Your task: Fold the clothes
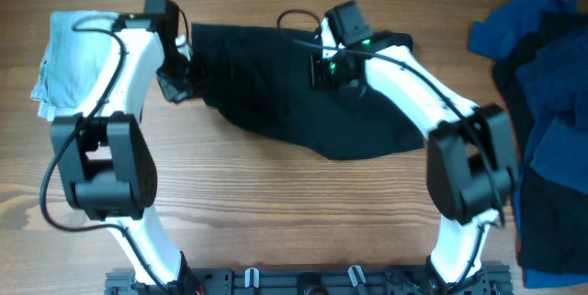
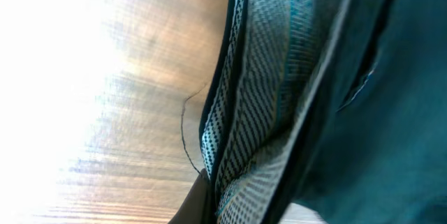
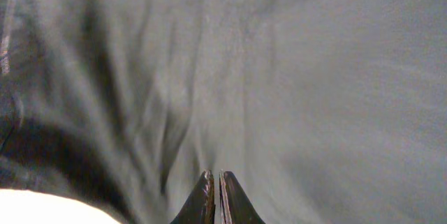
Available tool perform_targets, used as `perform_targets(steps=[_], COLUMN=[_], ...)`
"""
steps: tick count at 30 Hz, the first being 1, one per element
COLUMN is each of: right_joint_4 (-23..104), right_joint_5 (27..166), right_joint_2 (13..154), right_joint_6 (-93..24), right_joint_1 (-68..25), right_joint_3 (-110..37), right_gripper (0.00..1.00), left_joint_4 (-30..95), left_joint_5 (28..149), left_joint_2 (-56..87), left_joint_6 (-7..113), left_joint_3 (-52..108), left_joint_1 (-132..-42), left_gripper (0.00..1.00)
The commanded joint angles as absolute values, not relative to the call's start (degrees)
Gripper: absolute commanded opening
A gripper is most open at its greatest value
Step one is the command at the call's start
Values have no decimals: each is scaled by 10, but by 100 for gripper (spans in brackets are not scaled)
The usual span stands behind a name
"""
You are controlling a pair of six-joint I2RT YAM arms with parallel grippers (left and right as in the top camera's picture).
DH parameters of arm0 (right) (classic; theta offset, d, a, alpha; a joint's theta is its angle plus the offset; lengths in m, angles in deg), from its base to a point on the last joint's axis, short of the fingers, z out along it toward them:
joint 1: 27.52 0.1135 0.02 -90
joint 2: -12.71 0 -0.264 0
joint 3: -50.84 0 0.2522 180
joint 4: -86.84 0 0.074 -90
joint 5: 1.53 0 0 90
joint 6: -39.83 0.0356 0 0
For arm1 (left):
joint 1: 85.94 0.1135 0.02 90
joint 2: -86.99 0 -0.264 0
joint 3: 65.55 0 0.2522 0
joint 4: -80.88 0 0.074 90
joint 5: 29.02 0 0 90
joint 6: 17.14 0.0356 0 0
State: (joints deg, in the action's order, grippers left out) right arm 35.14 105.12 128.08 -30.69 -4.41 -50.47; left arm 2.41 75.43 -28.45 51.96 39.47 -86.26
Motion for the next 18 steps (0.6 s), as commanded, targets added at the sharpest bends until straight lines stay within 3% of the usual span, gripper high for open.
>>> perform_targets(steps=[1,6,18], right_joint_4=[314,304,466], right_joint_5=[1074,1082,1089], right_joint_2=[1254,1258,1305], right_joint_6=[-276,-239,-136], right_joint_1=[-41,-26,43], right_joint_3=[-518,-484,-427], right_gripper=[4,4,4], left_joint_4=[23,23,4], left_joint_5=[745,745,744], left_joint_2=[-242,-237,-231], left_joint_6=[553,560,562], left_joint_3=[459,482,484], left_joint_1=[-862,-862,-868], left_gripper=[4,4,4])
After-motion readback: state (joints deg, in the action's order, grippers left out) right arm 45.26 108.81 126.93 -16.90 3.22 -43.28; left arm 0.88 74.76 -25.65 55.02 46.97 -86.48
